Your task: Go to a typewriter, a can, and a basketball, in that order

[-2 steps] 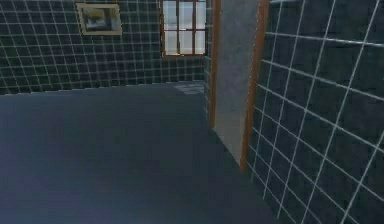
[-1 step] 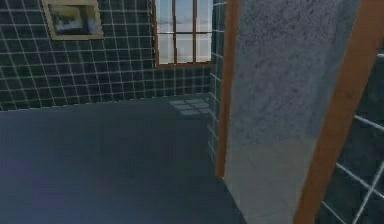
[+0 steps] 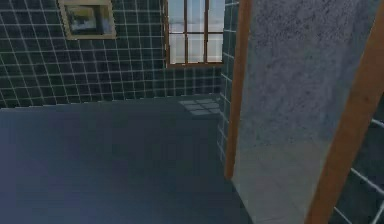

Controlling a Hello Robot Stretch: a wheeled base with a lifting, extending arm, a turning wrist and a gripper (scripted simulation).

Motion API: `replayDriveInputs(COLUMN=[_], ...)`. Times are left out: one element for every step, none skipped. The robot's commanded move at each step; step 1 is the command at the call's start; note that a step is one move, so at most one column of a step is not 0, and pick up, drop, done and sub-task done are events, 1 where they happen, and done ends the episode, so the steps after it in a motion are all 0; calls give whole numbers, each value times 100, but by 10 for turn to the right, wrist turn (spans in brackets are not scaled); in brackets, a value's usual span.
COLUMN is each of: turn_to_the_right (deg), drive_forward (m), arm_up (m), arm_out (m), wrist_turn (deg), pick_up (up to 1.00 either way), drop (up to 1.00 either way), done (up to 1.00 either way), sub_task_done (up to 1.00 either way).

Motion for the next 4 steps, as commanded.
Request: replayDriveInputs(turn_to_the_right=[-90, 0, 300, 0], drive_forward=[0, 75, 0, 25], arm_up=[0, 0, 0, 0], arm_out=[0, 0, 0, 0], wrist_turn=[0, 0, 0, 0], pick_up=[0, 0, 0, 0], drop=[0, 0, 0, 0], done=[0, 0, 0, 0], sub_task_done=[0, 0, 0, 0])
